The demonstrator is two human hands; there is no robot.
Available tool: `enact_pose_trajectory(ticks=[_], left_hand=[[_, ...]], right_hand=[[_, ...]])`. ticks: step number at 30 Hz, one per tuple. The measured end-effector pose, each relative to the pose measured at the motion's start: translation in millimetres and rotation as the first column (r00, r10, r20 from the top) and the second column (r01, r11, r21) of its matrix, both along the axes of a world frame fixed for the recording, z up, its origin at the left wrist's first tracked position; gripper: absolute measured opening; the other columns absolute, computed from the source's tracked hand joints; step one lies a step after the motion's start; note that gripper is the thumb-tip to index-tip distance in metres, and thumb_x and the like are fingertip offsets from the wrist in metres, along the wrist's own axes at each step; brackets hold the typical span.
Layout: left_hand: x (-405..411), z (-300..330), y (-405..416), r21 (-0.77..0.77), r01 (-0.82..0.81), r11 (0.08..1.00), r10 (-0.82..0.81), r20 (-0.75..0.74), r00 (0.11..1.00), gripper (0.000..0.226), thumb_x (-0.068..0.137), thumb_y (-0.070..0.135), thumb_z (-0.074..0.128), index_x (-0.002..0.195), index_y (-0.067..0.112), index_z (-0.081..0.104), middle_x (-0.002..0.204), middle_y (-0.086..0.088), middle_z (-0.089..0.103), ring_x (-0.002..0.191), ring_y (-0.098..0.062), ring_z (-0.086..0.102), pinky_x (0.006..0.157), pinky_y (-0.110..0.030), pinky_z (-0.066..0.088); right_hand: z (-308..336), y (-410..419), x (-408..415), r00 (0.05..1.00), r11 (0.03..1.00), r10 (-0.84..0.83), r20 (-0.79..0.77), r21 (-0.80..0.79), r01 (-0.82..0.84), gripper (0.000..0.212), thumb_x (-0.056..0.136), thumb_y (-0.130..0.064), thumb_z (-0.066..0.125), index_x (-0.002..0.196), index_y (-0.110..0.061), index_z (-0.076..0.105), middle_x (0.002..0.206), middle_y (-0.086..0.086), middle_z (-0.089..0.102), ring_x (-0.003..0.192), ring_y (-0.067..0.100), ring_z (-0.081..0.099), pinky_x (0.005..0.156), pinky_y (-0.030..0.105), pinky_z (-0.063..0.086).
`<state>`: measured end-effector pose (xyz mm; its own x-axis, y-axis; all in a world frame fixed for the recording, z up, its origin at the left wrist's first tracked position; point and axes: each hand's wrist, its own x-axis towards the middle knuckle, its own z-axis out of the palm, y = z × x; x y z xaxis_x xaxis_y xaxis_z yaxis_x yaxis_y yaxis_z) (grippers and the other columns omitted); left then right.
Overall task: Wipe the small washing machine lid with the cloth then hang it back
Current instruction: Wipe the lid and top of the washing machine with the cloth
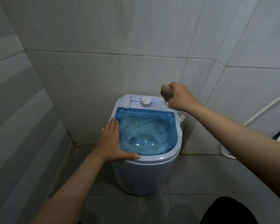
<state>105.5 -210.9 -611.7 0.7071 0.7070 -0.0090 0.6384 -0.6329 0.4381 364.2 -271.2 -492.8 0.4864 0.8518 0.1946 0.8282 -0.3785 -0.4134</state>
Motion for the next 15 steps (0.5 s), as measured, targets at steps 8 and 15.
enact_pose_trajectory(ticks=[8,15], left_hand=[[-1.4,-2.8,0.7,0.017,-0.001,1.0,0.001,0.002,1.0,0.158,0.032,0.094,0.053,0.149,0.012,-0.015,0.156,-0.003,-0.026,0.143,-0.015,-0.023,0.113,-0.037,-0.012],[-0.7,-2.4,1.4,0.013,-0.003,1.0,0.003,-0.009,1.0,0.16,0.029,0.097,0.049,0.149,0.013,-0.016,0.156,-0.002,-0.027,0.143,-0.015,-0.023,0.113,-0.037,-0.012]], right_hand=[[-63.8,56.2,22.3,0.975,0.975,0.078,0.207,-0.22,-0.031,0.052,0.079,0.004,0.054,0.129,-0.005,0.043,0.134,0.02,0.044,0.116,0.04,0.051,0.091,0.045,0.048],[-75.3,37.5,18.7,0.927,0.963,0.16,0.339,-0.258,-0.072,0.053,0.081,0.006,0.051,0.132,-0.005,0.039,0.137,0.022,0.042,0.109,0.043,0.054,0.08,0.043,0.048]])
